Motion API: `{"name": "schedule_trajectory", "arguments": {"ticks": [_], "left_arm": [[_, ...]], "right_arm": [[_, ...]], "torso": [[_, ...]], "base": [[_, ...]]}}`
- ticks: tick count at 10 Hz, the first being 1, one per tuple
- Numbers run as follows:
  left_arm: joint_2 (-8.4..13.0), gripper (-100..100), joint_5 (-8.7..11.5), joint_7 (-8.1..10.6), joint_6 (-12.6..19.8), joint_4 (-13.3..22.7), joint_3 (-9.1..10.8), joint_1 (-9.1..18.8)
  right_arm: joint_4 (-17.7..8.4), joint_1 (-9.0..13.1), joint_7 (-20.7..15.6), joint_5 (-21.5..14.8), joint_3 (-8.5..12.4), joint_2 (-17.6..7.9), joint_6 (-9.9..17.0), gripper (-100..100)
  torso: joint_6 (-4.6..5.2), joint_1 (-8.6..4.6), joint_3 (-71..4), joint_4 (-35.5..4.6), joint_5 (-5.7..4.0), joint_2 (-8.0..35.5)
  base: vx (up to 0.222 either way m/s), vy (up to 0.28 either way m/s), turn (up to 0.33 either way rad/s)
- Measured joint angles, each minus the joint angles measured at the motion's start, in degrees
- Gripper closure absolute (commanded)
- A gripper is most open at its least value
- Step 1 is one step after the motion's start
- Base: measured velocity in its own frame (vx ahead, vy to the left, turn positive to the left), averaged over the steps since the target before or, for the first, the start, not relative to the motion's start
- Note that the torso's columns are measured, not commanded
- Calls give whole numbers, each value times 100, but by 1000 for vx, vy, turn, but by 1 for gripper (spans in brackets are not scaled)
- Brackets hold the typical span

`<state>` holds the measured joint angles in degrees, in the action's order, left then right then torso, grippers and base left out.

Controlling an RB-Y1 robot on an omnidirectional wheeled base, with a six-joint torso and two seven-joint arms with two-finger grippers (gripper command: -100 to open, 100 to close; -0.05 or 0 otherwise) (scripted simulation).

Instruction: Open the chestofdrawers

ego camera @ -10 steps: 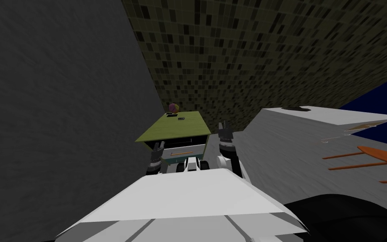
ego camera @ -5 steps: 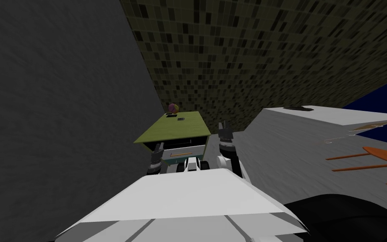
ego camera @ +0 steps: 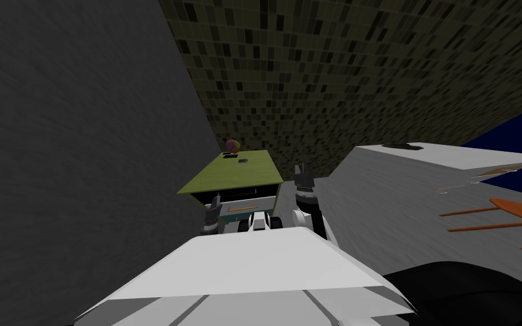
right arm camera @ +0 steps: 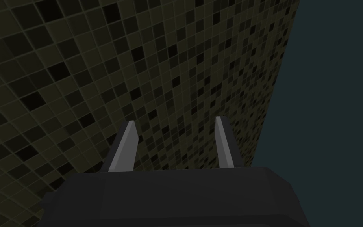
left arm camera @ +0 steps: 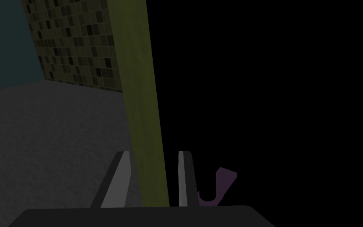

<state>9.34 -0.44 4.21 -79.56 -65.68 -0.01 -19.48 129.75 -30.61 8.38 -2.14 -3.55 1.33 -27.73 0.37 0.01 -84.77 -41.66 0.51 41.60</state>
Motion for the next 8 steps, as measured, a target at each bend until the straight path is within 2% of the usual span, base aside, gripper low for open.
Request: {"name": "schedule_trajectory", "arguments": {"ticks": [3,5,8], "left_arm": [[-58,-100,-14,31,-268,422,21,97],[-166,-100,-66,40,-373,549,-18,10],[-426,-100,-135,29,-577,998,-54,67]], "right_arm": [[0,0,0,0,0,0,0,0],[0,0,0,0,0,0,0,0],[0,0,0,0,0,0,0,0]], "torso": [[-6,0,1,2,0,1],[-8,1,2,-25,-20,14],[-36,3,21,-63,-50,69]], "base": [[10,-15,10],[-5,-37,-28],[8,-20,29]]}}
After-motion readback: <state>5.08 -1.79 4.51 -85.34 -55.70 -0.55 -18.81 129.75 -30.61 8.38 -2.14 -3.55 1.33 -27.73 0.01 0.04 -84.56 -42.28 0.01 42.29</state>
